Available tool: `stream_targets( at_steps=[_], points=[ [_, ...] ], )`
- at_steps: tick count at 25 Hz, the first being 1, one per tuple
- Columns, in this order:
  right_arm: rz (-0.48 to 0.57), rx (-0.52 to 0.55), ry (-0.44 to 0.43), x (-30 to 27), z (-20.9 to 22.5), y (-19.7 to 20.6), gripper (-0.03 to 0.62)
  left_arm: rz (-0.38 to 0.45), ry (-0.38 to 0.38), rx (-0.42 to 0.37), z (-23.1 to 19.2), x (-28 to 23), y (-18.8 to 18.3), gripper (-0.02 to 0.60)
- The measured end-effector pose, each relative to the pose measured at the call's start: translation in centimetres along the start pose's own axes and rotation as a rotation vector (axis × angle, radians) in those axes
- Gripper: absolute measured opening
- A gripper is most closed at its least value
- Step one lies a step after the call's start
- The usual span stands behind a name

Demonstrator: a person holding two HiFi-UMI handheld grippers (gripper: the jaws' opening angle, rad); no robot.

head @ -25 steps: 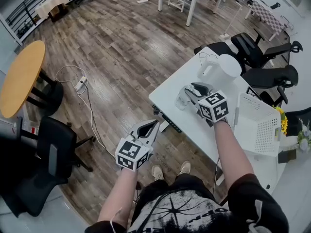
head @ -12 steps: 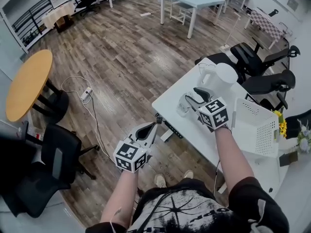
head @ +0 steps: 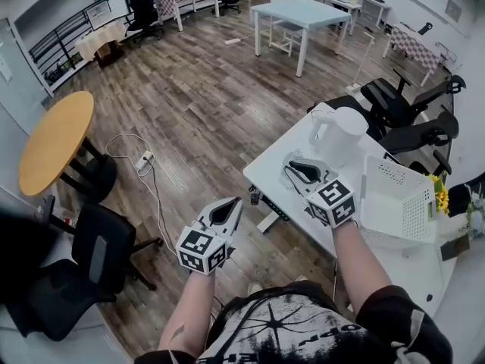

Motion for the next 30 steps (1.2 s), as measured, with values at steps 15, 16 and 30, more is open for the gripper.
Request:
stream_targets(
  at_steps=[15,16,30],
  points=[
    [0.060,-0.107,-0.140,3.0,-5.8,2.5,0.026,0.004,-0.007,-0.023,1.5,1.0,0.0,0.011],
    [0.058,-0.109,-0.143,2.9,-5.9,2.5,0.026,0.004,-0.007,-0.023,1.5,1.0,0.0,0.009],
    [0.040,-0.066,-0.156,3.0,-6.8,2.1,0.021,-0.002,-0.007,-0.038,1.9,1.3,-0.4,0.010]
  ],
)
Point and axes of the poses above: the fingertips, and each gripper's own axes: x backward along the fingers, z to its right, y out of its underside, the point moved 3 cm from there along x, backward along the fingers, and after that the axes turned 9 degrees about y, right-handed, at the moved point
